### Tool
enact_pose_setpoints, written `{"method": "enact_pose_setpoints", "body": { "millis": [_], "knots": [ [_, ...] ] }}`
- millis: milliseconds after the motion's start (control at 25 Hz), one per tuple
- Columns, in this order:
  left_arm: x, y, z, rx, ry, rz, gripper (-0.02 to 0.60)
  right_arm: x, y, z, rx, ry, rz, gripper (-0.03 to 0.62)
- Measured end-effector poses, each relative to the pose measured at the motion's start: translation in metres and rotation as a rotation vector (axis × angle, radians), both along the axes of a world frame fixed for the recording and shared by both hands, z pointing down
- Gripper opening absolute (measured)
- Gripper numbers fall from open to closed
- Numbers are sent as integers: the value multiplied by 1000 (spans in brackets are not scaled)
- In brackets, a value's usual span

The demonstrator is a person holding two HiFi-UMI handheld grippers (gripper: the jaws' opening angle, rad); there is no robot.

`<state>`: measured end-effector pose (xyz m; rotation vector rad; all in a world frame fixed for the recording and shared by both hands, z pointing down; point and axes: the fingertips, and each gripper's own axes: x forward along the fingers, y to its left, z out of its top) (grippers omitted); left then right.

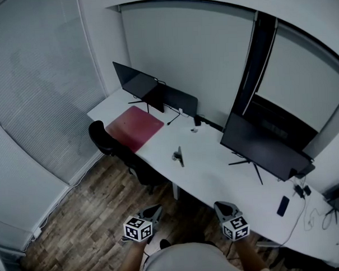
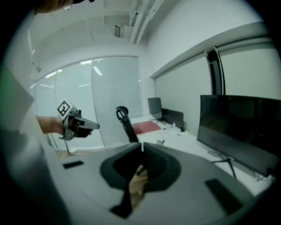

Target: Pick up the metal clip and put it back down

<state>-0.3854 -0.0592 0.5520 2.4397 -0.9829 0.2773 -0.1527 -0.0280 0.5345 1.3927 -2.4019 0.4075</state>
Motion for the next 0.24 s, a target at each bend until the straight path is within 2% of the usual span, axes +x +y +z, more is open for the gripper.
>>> {"method": "enact_pose_setpoints", "body": {
  "millis": [240],
  "knots": [
    [5, 0, 1, -4, -1, -2, 32, 6, 1, 0, -3, -9, 6, 34]
  ]
}}
